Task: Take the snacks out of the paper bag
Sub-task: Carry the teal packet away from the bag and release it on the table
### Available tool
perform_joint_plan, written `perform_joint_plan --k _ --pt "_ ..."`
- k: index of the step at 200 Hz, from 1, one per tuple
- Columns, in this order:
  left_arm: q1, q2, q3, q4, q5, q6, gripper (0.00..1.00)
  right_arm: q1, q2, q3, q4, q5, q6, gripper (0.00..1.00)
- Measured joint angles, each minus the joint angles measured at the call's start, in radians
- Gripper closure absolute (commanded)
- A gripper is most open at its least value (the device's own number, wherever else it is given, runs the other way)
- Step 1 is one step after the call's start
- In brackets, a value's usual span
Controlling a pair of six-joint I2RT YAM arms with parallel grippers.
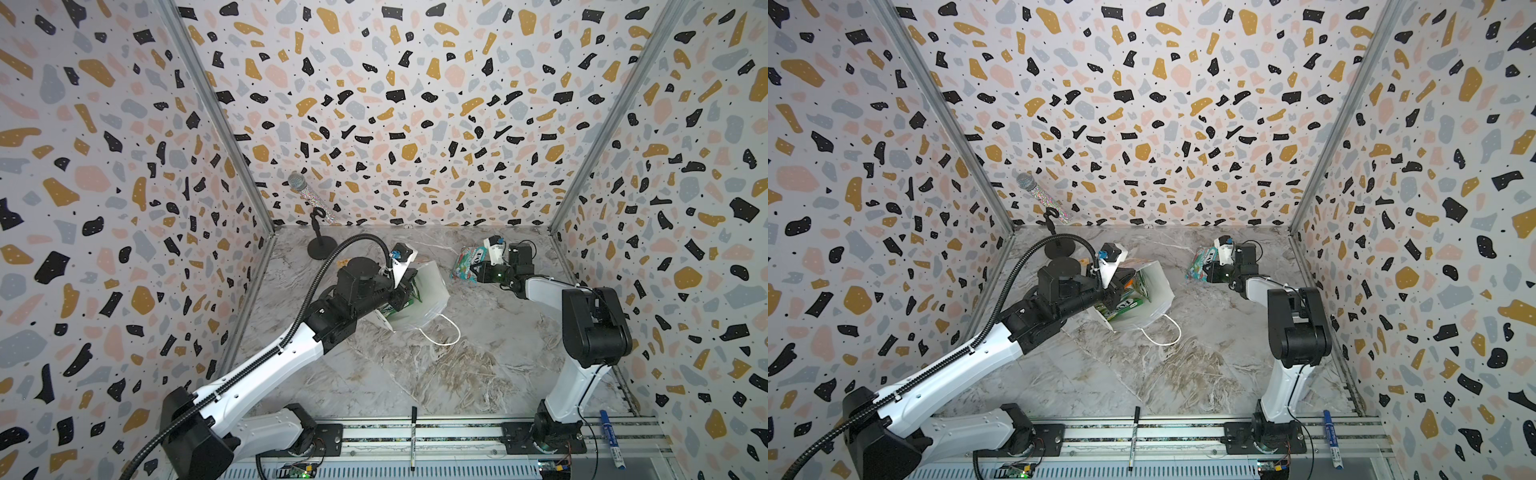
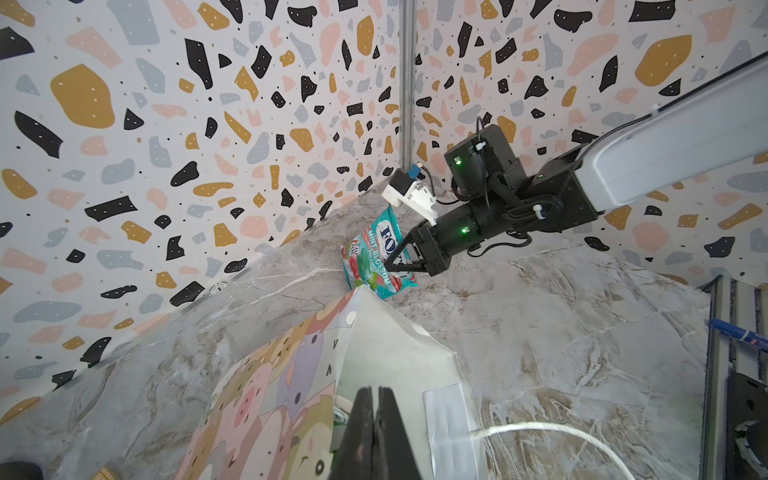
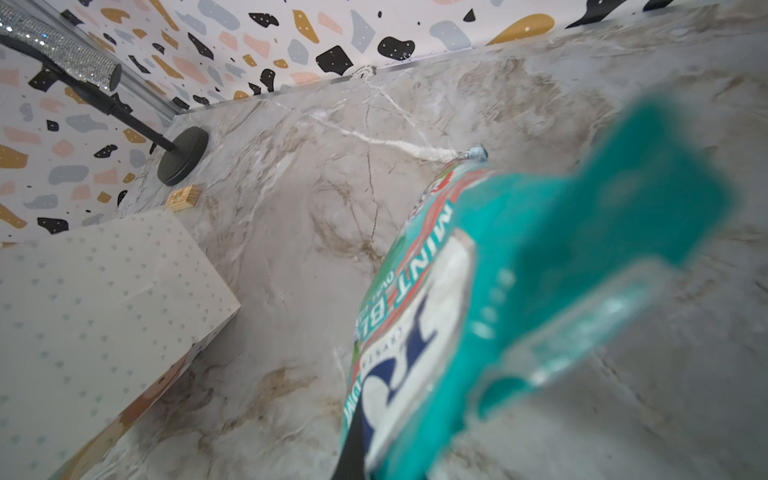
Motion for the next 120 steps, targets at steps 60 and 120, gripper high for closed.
perform_joint_plan --k 60,120 --pt "-0.007 0.000 0.000 0.004 0.012 -0.005 1.00 -0.033 0.141 0.121 -0.018 -0.025 -0.005 0.92" --pt "-0.017 0.000 0.000 0.003 0.003 -0.008 1.00 -0.037 0.183 0.160 -0.083 0.047 -0.030 0.52"
